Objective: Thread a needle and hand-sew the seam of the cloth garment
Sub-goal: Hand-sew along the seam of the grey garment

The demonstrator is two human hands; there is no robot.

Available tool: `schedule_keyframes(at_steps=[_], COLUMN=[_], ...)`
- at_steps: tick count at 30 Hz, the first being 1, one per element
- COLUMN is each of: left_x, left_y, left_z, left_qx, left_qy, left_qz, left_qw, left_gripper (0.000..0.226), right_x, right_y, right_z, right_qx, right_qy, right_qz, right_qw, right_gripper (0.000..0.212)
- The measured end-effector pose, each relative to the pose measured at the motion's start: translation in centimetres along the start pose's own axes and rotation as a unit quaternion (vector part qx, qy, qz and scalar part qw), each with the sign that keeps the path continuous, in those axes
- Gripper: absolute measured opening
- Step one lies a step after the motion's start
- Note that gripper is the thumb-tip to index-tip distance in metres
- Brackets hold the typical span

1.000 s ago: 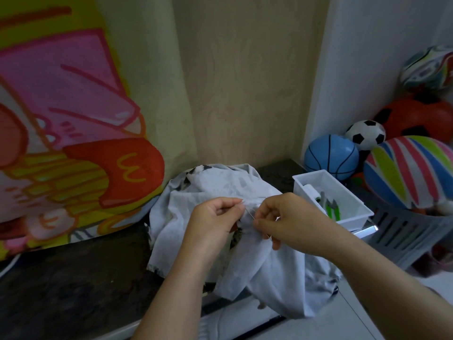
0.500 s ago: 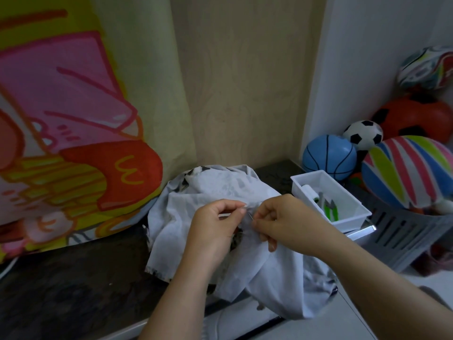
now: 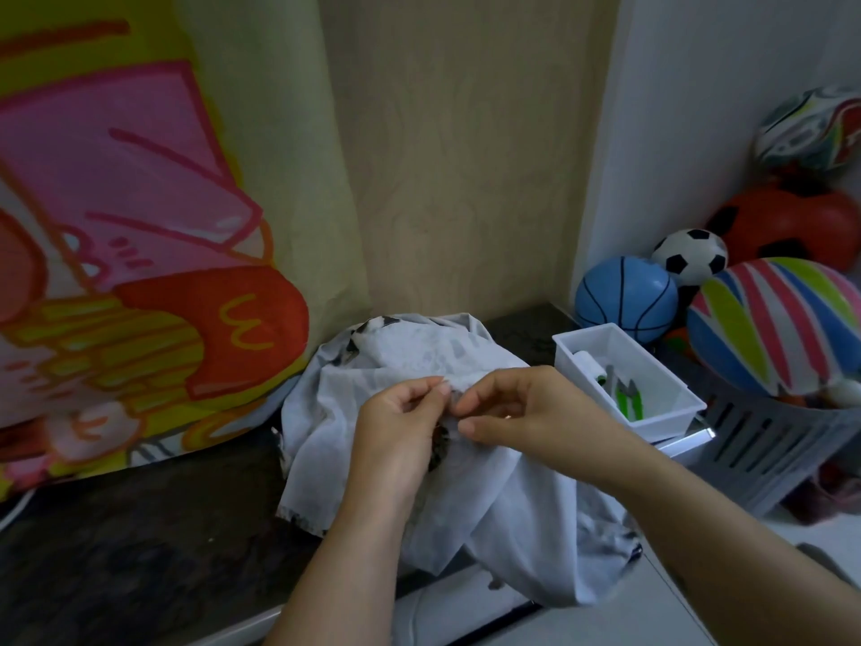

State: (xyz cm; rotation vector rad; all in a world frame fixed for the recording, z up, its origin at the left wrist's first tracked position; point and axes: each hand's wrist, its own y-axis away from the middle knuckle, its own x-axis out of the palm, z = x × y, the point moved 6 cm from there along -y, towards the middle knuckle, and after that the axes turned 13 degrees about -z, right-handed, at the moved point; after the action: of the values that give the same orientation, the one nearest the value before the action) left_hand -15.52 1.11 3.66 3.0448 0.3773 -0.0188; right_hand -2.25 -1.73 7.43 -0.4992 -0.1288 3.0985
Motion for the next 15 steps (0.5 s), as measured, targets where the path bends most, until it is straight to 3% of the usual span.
schedule_keyframes(at_steps=[2, 8, 11, 15], left_x=[0.2, 1.0, 1.0, 1.3], left_y=[0.1, 1.1, 1.1, 1.5], left_z=[-0.1, -1.4, -1.6, -1.9], left_qx=[0.006, 0.067, 0.078, 0.105], left_qy=[0.008, 0.016, 0.002, -0.028], left_qz=[0.002, 0.051, 0.054, 0.091], left_qw=[1.0, 0.996, 0.995, 0.99], left_gripper=[0.01, 0.018, 0.014, 0.012], right_x=[0.0, -0.9, -2.0, -3.2], right_y=[0.0, 0.0, -0.4, -0.8], right_z=[0.2, 0.9, 0.8, -0.8], right_qx=[-0.028, -0.121, -0.086, 0.027], right_qy=[0.038, 0.088, 0.077, 0.122], right_qz=[-0.012, -0.155, -0.178, -0.149], right_qw=[0.999, 0.977, 0.977, 0.981], right_gripper=[0.014, 0.021, 0.009, 0.033])
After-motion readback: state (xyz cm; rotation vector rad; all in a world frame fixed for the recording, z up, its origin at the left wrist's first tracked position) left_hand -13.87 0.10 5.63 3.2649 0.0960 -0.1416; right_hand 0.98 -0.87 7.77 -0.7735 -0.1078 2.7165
